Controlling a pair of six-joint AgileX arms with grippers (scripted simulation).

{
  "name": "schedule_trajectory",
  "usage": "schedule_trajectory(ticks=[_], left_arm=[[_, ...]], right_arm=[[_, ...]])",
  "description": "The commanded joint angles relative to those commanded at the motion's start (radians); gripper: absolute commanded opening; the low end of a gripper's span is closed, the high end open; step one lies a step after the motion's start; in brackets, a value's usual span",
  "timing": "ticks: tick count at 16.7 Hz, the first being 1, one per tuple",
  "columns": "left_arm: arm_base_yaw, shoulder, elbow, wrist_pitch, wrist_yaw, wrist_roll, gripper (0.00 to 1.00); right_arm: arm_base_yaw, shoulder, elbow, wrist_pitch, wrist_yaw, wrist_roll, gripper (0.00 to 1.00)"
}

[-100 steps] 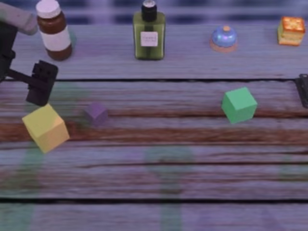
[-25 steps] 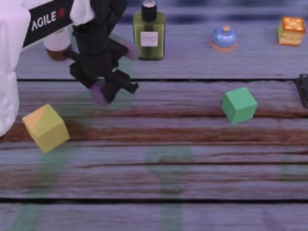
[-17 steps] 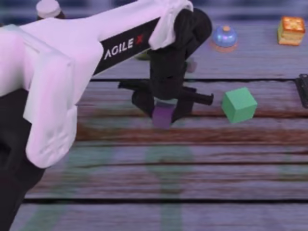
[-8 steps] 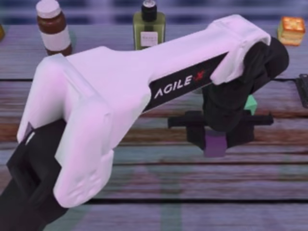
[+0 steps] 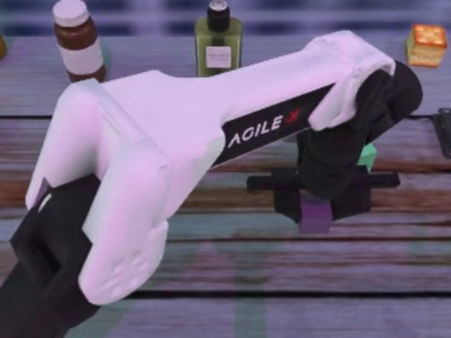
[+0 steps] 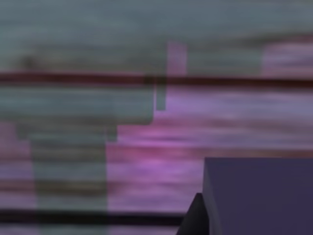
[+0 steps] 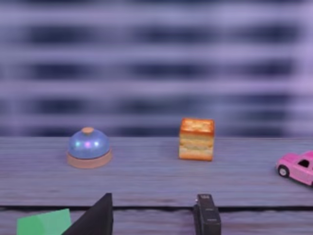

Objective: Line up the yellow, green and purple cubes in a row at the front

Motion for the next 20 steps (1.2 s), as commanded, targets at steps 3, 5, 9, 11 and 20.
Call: schedule_trajectory(ticks=[3,5,9,11,20], left_arm=[[0.002,0.017,-0.091,0.122,0.0,0.0,0.0],[0.0,0.029,-0.147,0.184,0.0,0.001,0.0],[-0.001,0.035,-0.165,0.204,0.0,0.002,0.0],[-0.001,0.035,-0.165,0.204,0.0,0.002,0.08],[-0.001,0.035,-0.165,0.204,0.0,0.002,0.75]], right_arm=[[0.0,0.0,0.0,0.0,0.0,0.0,1.0],[0.0,0.0,0.0,0.0,0.0,0.0,1.0],[0.0,0.0,0.0,0.0,0.0,0.0,1.0],[0.0,0.0,0.0,0.0,0.0,0.0,1.0],[0.0,0.0,0.0,0.0,0.0,0.0,1.0]])
